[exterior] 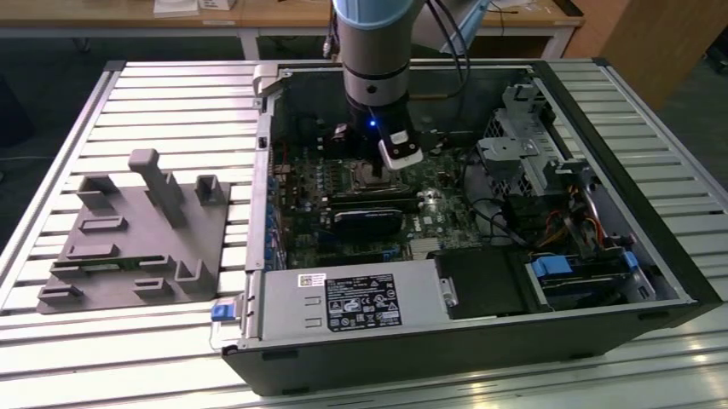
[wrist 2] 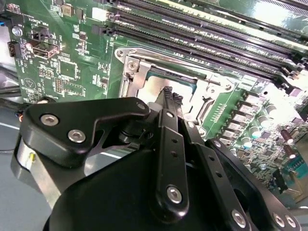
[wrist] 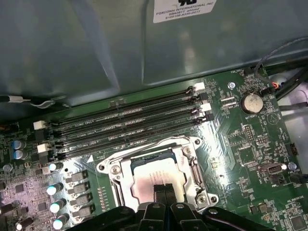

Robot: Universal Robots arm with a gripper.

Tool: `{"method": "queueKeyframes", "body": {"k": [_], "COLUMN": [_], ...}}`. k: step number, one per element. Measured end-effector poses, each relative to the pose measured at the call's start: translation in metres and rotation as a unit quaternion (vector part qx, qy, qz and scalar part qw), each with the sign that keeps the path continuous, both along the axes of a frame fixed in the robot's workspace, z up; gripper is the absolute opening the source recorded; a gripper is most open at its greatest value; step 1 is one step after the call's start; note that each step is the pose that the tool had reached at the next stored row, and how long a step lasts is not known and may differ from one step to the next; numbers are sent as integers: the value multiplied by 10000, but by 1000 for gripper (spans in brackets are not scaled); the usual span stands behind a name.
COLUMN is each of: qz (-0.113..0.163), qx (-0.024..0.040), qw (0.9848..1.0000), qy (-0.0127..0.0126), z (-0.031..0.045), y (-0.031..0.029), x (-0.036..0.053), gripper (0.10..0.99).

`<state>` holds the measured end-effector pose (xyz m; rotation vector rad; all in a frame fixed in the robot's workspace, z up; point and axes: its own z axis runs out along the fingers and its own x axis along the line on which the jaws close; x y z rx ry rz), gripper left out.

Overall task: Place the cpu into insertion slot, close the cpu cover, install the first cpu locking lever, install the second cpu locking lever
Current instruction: 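Install the second cpu locking lever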

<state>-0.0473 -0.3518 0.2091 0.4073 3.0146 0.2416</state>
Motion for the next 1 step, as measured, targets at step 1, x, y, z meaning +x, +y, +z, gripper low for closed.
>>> {"method": "queueKeyframes", "body": {"k": [1], "qz": [0], "qx": [0], "qw": [10000], "qy": [0], "z": [0], "y": [0], "x": [0], "gripper": [106]}}
